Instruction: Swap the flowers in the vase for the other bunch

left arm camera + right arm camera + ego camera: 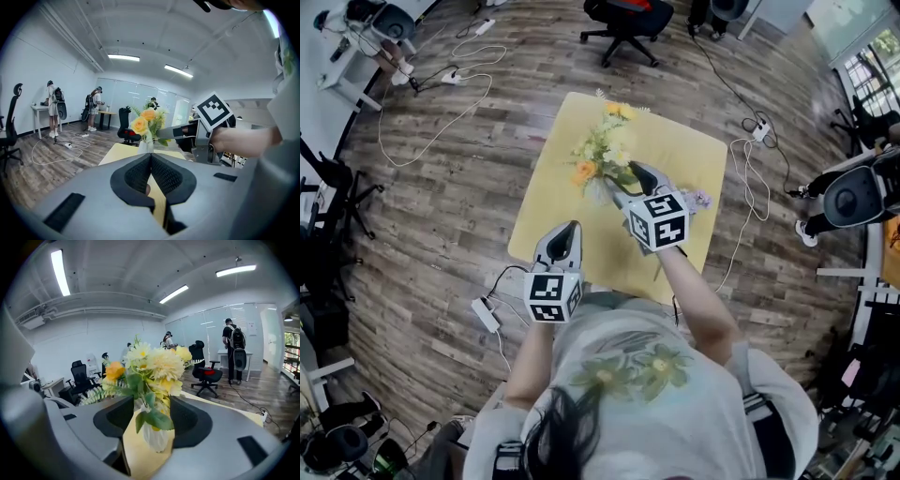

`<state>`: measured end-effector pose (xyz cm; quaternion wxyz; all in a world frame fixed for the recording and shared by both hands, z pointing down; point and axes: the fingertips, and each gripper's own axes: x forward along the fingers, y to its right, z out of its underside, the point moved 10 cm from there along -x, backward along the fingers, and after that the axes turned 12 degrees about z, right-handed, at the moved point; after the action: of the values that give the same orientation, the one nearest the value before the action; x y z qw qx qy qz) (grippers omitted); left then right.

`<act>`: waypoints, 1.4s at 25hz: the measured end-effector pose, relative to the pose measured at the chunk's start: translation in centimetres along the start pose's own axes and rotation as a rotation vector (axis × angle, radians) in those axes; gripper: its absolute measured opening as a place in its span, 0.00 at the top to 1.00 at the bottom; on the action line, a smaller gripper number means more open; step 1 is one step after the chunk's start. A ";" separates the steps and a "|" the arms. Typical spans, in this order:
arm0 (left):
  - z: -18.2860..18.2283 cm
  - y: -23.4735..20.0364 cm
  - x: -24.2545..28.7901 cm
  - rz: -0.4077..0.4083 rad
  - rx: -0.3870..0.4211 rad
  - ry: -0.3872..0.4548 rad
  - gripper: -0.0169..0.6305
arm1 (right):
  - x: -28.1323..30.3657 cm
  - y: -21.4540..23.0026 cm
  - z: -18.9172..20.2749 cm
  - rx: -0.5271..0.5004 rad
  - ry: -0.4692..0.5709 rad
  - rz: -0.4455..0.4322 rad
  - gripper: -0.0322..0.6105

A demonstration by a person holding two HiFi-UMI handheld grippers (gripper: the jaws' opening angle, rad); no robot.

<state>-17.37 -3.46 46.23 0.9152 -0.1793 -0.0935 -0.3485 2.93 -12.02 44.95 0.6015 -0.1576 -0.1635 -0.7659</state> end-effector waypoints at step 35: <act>-0.3 -0.1 5.1 0.121 0.060 -0.036 0.56 | -3.1 0.4 3.3 -0.050 0.074 -0.187 0.88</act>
<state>-13.64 -6.74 47.49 0.9377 -0.1632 -0.1094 -0.2864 4.16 -7.97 46.58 0.5287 -0.1283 -0.1363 -0.8279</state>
